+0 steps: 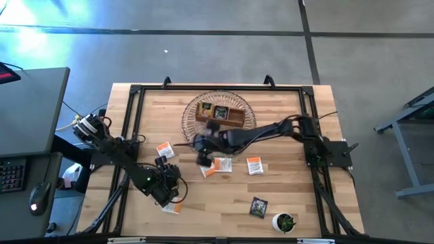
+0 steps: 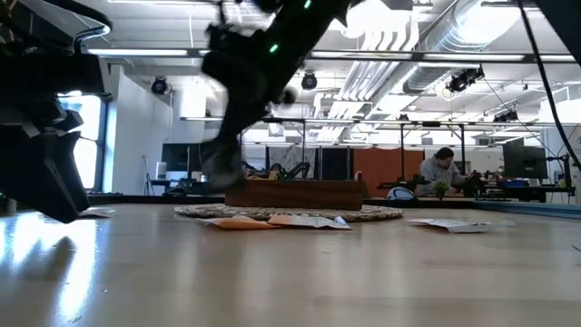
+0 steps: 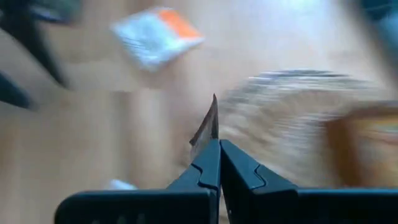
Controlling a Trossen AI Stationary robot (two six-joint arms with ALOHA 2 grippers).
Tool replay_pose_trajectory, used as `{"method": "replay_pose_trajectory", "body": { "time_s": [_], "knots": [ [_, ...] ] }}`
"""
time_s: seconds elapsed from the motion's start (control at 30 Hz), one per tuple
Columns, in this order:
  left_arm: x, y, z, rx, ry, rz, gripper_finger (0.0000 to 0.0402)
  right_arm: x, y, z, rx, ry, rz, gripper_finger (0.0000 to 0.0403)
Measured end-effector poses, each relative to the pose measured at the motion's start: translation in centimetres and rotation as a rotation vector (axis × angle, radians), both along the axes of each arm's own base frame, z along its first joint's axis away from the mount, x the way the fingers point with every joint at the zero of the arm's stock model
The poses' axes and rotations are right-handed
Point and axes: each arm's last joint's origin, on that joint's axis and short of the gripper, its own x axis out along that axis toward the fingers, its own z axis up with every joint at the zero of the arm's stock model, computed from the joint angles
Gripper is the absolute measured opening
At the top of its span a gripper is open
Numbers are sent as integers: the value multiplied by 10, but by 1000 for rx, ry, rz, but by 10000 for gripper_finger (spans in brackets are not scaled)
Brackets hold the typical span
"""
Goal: Pick & Place Tea
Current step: Put the black tea bag into the middle section of the wooden organizer
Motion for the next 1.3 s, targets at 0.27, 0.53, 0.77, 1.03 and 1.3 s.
{"method": "replay_pose_trajectory", "body": {
  "time_s": [0.27, 0.53, 0.77, 1.03, 1.3],
  "knots": [
    [1, 0, 1, 24, -36, 16, 152, -24, -66, 32, -183, 122, -107, 1],
    [-1, 1, 0, 6, -13, 34, 152, -38, -139, 27, -93, 157, -214, 0],
    [-2, 1, 0, -13, -13, 61, 152, -43, -160, 22, 80, 144, -158, 0],
    [-3, 2, 0, -17, 3, 81, 152, -52, -153, 37, 56, 165, -134, 0],
    [-7, 6, 0, -20, 12, 154, 152, -60, -148, 59, 113, 99, -125, 0]
  ]
}}
